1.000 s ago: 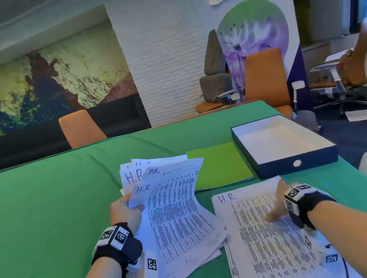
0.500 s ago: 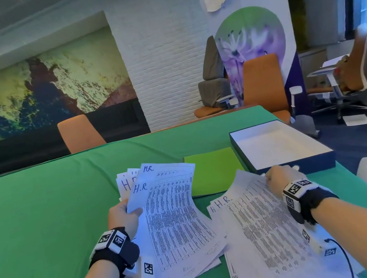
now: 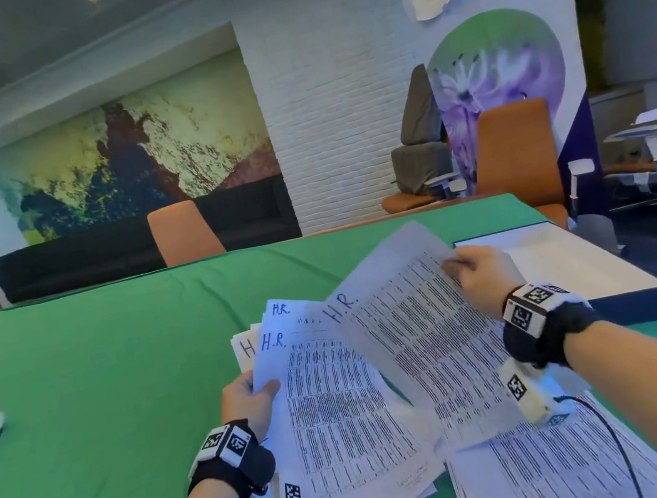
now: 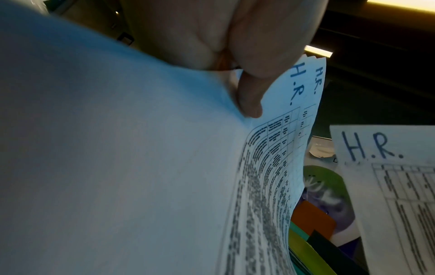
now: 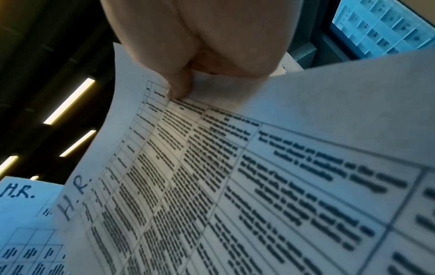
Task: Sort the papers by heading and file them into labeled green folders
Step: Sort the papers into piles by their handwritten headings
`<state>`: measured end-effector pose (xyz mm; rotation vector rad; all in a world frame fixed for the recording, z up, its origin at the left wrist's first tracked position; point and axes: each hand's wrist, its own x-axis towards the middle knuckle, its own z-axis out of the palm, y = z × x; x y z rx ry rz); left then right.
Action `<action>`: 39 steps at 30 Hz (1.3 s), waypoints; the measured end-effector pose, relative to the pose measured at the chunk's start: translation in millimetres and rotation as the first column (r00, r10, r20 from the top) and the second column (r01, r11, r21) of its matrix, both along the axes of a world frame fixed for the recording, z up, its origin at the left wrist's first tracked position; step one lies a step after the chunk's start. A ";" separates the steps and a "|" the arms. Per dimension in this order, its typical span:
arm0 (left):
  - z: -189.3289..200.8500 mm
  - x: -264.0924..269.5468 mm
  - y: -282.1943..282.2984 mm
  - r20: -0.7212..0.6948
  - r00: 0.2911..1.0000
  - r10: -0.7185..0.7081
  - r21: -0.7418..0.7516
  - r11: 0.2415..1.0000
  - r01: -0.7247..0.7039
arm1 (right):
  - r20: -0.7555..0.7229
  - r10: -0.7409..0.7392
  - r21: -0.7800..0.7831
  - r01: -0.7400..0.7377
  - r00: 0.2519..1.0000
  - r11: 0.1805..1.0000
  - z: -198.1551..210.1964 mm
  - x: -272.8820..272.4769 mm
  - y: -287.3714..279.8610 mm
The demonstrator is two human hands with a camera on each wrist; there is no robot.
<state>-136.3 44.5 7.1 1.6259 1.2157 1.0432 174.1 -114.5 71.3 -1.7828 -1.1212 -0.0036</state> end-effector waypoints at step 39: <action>-15.8 -2.8 16.5 0.040 0.999 -0.004 0.015 1.000 0.004 | -0.018 -0.297 -0.046 0.296 0.955 0.954 33.9 6.7 29.4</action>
